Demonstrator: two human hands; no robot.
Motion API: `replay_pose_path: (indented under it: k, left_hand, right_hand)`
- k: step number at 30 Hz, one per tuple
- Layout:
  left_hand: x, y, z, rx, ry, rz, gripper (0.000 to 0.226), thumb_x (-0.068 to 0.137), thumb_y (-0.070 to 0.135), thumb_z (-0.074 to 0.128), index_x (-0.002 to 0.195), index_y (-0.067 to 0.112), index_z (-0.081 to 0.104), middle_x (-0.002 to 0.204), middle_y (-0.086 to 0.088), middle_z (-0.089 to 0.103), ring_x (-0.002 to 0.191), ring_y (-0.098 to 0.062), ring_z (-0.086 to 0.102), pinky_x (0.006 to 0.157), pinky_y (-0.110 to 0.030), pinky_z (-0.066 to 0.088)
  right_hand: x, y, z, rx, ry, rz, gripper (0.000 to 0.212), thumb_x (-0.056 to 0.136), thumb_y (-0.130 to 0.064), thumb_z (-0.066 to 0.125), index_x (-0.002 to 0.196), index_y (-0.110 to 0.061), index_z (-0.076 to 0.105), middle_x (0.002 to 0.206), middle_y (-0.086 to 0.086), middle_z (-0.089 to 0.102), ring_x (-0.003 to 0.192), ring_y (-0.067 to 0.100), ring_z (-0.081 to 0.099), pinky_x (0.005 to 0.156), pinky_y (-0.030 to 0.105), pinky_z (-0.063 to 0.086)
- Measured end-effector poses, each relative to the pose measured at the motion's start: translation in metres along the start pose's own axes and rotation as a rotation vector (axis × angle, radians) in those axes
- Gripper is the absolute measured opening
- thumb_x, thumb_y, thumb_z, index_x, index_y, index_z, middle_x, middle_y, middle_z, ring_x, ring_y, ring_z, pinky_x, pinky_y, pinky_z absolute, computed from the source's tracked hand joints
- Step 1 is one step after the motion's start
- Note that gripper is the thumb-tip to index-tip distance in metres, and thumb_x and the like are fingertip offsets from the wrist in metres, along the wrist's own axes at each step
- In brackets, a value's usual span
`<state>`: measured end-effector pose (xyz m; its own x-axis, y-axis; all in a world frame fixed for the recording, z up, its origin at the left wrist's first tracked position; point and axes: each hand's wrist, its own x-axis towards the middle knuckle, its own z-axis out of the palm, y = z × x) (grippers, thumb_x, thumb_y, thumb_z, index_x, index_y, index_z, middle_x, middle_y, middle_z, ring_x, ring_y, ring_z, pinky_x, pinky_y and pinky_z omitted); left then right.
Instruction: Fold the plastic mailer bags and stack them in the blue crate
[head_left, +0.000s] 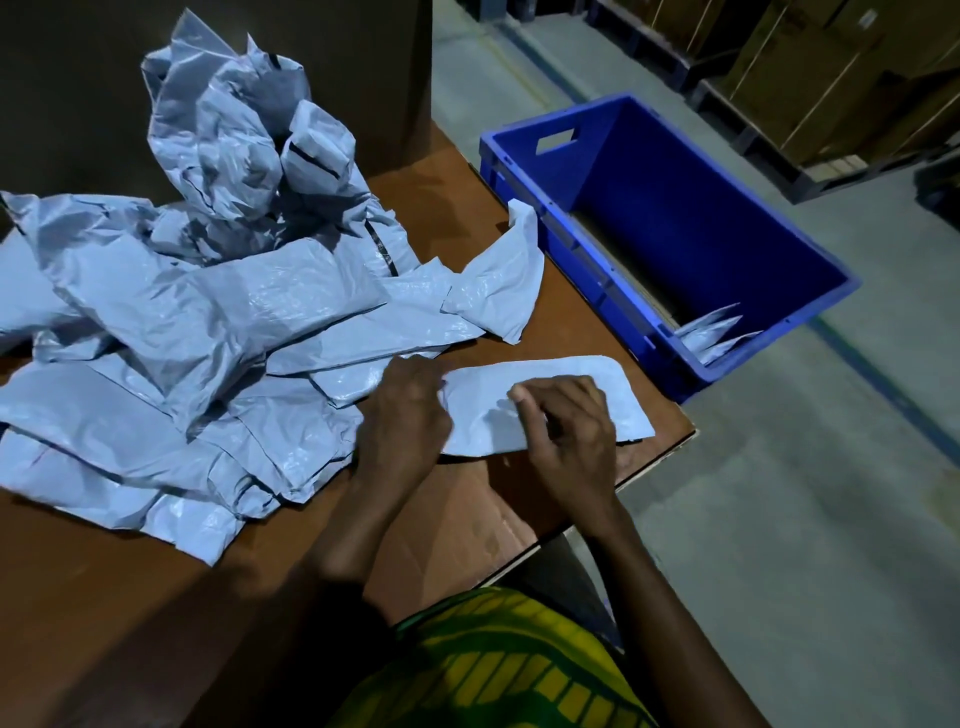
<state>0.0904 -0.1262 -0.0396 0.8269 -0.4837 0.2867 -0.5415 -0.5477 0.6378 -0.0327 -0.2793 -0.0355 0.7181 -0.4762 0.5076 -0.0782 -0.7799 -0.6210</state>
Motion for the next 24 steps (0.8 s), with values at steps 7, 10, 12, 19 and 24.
replay_pose_path:
  k: [7, 10, 12, 19, 24]
  left_hand:
    - [-0.012, 0.049, 0.064, 0.225, -0.263, 0.171, 0.064, 0.108, 0.034, 0.02, 0.161, -0.002, 0.024, 0.17, -0.02, 0.017, 0.16, -0.032, 0.009, 0.128, -0.05, 0.017]
    - [-0.029, 0.037, 0.071, 0.416, -0.298, 0.177, 0.066, 0.11, 0.041, 0.014, 0.165, 0.008, 0.006, 0.173, -0.014, -0.001, 0.16, -0.031, -0.005, 0.126, -0.058, 0.01]
    - [-0.036, 0.034, 0.069, 0.464, -0.31, 0.202, 0.065, 0.11, 0.043, 0.015, 0.166, 0.012, 0.003, 0.173, -0.012, -0.005, 0.16, -0.033, -0.008, 0.125, -0.062, 0.009]
    - [-0.024, 0.022, 0.067, 0.41, -0.34, 0.213, 0.067, 0.108, 0.054, 0.018, 0.167, 0.024, 0.005, 0.174, -0.009, -0.006, 0.159, -0.034, -0.01, 0.125, -0.062, 0.009]
    - [-0.025, 0.012, 0.058, 0.418, -0.305, 0.157, 0.076, 0.104, 0.066, 0.023, 0.167, 0.025, 0.013, 0.173, -0.014, 0.001, 0.16, -0.036, -0.006, 0.128, -0.056, -0.001]
  right_hand:
    - [0.011, 0.041, -0.006, -0.068, -0.082, 0.111, 0.032, 0.102, -0.02, 0.056, 0.129, -0.013, 0.07, 0.137, 0.002, 0.068, 0.129, 0.015, 0.059, 0.112, 0.032, 0.043]
    - [0.011, 0.045, -0.008, -0.109, -0.139, 0.074, 0.034, 0.104, -0.018, 0.055, 0.134, -0.011, 0.067, 0.143, 0.005, 0.064, 0.136, 0.02, 0.056, 0.117, 0.04, 0.042]
    - [0.006, 0.045, -0.01, -0.171, -0.229, 0.057, 0.035, 0.107, -0.025, 0.053, 0.139, -0.015, 0.064, 0.149, 0.003, 0.059, 0.143, 0.019, 0.05, 0.122, 0.042, 0.035]
    - [-0.006, 0.052, -0.007, -0.379, -0.427, 0.103, 0.056, 0.112, -0.054, 0.022, 0.163, -0.034, 0.031, 0.171, -0.009, 0.023, 0.161, 0.01, 0.008, 0.129, 0.029, -0.002]
    - [-0.01, 0.051, -0.009, -0.424, -0.43, 0.122, 0.063, 0.11, -0.059, 0.019, 0.164, -0.029, 0.029, 0.173, -0.004, 0.019, 0.161, 0.014, 0.005, 0.131, 0.037, 0.004]
